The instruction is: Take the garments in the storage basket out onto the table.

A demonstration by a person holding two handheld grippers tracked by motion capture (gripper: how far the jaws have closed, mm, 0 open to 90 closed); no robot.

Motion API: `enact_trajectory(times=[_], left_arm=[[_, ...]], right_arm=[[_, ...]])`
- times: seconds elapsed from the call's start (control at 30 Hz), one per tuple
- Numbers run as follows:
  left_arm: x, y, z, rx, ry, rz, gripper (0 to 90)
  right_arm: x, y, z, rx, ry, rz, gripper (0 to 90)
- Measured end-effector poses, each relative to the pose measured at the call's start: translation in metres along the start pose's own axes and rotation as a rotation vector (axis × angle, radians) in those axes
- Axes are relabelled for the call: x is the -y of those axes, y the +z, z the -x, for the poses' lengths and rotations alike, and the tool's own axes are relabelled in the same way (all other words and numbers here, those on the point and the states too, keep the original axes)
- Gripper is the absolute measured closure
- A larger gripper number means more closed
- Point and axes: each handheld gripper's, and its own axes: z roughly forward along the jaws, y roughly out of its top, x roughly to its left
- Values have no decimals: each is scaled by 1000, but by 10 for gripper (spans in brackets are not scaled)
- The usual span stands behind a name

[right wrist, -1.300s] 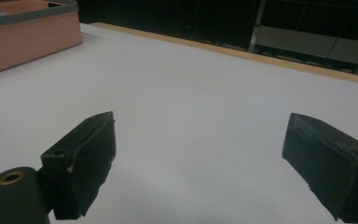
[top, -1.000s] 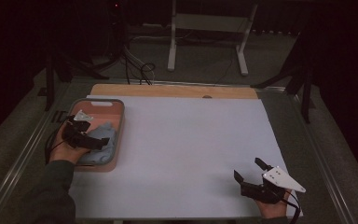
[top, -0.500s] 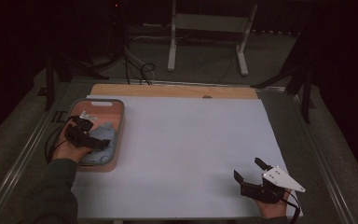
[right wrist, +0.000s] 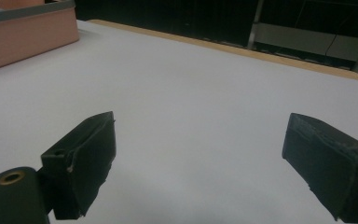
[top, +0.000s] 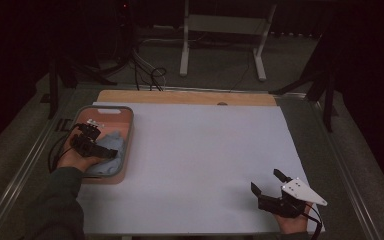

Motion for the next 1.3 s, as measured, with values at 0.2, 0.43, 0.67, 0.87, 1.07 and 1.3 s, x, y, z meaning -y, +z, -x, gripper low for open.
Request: enact_trajectory(times=[0.2, 0.43, 0.67, 0.87, 1.07, 1.3], left_arm=[[0, -3, -2, 7, -10, -14, 319], [2, -8, 1, -27, 22, -6, 601], [1, -11, 3, -50, 52, 11, 652], [3, -16, 3, -47, 46, 33, 650], [5, -23, 2, -42, 36, 64, 650], [5, -32, 2, -49, 34, 103, 649]], right_arm=[[0, 0, 0, 1, -3, 0, 99], [0, 0, 0, 1, -3, -1, 99], [0, 0, 1, 8, -4, -1, 99], [0, 0, 1, 11, -3, 0, 99], [0, -1, 1, 11, -4, 2, 99], [0, -1, 1, 12, -4, 2, 99]])
